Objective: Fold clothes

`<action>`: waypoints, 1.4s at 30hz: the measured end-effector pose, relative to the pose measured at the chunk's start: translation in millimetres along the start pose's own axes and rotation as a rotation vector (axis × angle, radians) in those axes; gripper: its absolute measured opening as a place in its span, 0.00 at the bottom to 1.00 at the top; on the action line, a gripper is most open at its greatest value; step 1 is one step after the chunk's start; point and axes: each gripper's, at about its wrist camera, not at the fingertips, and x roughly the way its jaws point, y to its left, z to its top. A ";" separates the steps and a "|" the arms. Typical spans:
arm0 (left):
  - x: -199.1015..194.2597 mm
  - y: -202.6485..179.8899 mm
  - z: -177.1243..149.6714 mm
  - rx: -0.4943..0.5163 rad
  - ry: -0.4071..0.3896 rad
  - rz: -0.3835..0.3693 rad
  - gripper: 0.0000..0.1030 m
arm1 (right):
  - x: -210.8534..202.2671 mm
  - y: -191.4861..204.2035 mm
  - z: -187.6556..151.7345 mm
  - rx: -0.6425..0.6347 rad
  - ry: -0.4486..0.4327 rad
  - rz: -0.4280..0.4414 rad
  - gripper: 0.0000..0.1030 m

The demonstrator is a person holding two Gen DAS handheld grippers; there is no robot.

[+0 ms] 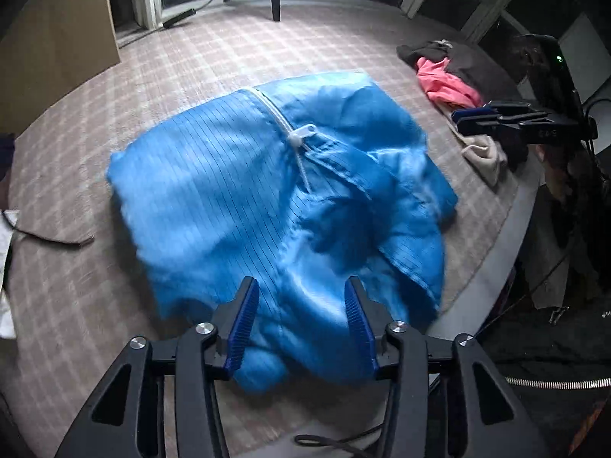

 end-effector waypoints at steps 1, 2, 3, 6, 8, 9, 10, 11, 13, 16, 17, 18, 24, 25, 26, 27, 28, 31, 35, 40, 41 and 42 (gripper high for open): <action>-3.0 -1.9 -5.6 -0.012 -0.004 0.002 0.45 | 5.6 3.5 -2.4 0.013 0.010 0.030 0.49; -4.8 -4.8 -10.0 -0.026 -0.009 -0.002 0.45 | 13.2 7.5 -4.5 0.021 0.024 0.056 0.49; -7.6 -7.3 -13.7 -0.045 -0.013 -0.011 0.45 | 26.1 12.5 -7.0 0.033 0.046 0.062 0.49; -9.4 -10.1 -27.9 -0.079 -0.016 -0.003 0.45 | 67.9 23.3 -10.8 0.053 0.115 0.046 0.49; -13.0 -14.2 -38.2 -0.079 -0.015 0.040 0.45 | 94.1 33.0 -15.9 0.024 0.166 -0.015 0.38; -14.1 -16.8 -40.2 -0.075 -0.016 0.064 0.45 | 93.2 39.3 -20.0 -0.014 0.176 -0.066 0.33; -15.2 -19.4 -42.2 -0.071 -0.017 0.087 0.45 | 88.3 46.0 -24.6 -0.059 0.181 -0.121 0.33; -16.7 -22.1 -43.4 -0.066 -0.023 0.097 0.45 | 78.9 53.0 -27.2 -0.090 0.171 -0.160 0.34; -19.9 -28.5 -43.1 -0.051 -0.045 0.083 0.45 | 60.3 69.7 -27.2 -0.133 0.127 -0.183 0.37; -9.9 -41.9 -36.7 0.001 -0.049 0.071 0.47 | 45.6 101.6 -14.7 -0.173 0.033 -0.117 0.55; -5.1 -46.3 -34.4 0.022 -0.047 0.072 0.47 | 47.2 113.3 -7.8 -0.182 0.008 -0.098 0.57; 0.3 -49.7 -32.5 0.043 -0.047 0.070 0.49 | 48.8 124.9 -0.8 -0.191 -0.017 -0.079 0.57; 25.6 -44.5 -30.3 0.051 -0.018 0.135 0.51 | 95.1 162.7 28.3 -0.256 -0.011 -0.136 0.57; 27.1 -43.7 -30.3 0.053 -0.016 0.140 0.51 | 105.6 166.0 29.2 -0.280 0.005 -0.172 0.57; 27.6 -43.4 -30.2 0.056 -0.015 0.151 0.51 | 116.2 168.9 29.4 -0.305 0.020 -0.211 0.57; 27.6 -43.0 -29.8 0.061 -0.012 0.167 0.51 | 121.2 165.5 28.7 -0.311 0.047 -0.243 0.55; 27.1 -42.5 -29.0 0.068 -0.011 0.184 0.51 | 122.6 160.1 28.7 -0.298 0.062 -0.248 0.51; 23.4 -41.3 -25.8 0.080 -0.019 0.204 0.51 | 101.7 128.0 29.5 -0.159 0.058 -0.150 0.25; 24.4 -46.0 -12.3 0.123 -0.022 0.211 0.51 | 73.5 88.0 27.4 -0.055 0.021 -0.139 0.21; 32.9 -51.7 10.7 0.177 -0.011 0.199 0.51 | 52.5 56.2 19.9 0.049 -0.006 -0.095 0.18; 34.2 -50.7 14.2 0.183 -0.008 0.204 0.51 | 51.0 58.3 18.8 0.035 -0.007 -0.099 0.18; 35.6 -49.7 17.8 0.189 -0.006 0.209 0.51 | 49.5 60.4 17.7 0.021 -0.009 -0.104 0.18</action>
